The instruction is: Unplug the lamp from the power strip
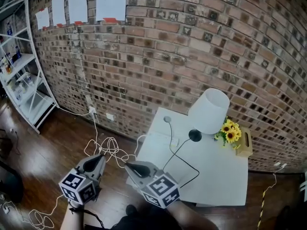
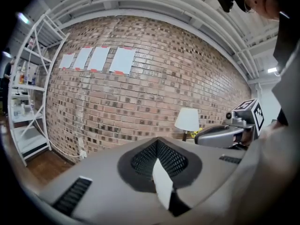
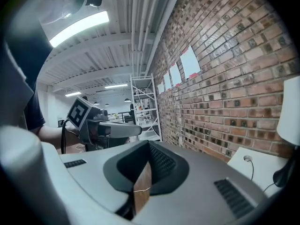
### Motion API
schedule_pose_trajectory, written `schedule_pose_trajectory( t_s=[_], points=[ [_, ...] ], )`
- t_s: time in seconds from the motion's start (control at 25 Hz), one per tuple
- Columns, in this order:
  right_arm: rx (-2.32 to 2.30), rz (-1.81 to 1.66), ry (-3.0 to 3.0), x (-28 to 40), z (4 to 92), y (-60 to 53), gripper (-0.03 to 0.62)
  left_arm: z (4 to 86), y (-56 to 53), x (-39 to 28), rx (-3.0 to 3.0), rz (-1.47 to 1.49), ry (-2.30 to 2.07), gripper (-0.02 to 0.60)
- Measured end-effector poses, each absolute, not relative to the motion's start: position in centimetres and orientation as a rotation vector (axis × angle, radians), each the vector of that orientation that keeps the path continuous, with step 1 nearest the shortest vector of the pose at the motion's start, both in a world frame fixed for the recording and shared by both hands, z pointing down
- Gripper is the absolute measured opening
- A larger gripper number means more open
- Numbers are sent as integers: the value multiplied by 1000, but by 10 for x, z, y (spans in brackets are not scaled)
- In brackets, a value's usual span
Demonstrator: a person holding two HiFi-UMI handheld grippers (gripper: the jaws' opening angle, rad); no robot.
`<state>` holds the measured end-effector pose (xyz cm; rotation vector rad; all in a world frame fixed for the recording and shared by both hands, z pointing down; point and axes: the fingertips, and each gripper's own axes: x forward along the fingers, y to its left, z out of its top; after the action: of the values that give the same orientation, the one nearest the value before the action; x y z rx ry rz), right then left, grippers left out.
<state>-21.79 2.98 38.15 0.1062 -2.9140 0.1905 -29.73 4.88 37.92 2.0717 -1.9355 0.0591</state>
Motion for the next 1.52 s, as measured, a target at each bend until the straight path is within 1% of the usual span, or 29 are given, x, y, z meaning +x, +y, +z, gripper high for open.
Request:
schedule_pose_trajectory(
  t_s=[0.16,0.36,0.52,1.16,1.36,1.52],
  points=[
    [161,179,-2935,-200,371,26,3,368,42,-279,2178,146,-1954,21],
    [175,142,-2974,-172,354,28,3,341,38,-247,2255,133,-1956,21],
    [148,146,-2997,-141,343,29,3,336,30,-217,2255,166,-1985,21],
    [16,138,-3049,-10,329,45,2,321,38,-73,2215,211,-2002,22],
    [-22,218,-3067,19,329,53,2,325,48,-37,2211,220,-1993,21],
    [-45,286,-3078,26,328,58,2,334,59,-17,2184,174,-1954,22]
  ],
)
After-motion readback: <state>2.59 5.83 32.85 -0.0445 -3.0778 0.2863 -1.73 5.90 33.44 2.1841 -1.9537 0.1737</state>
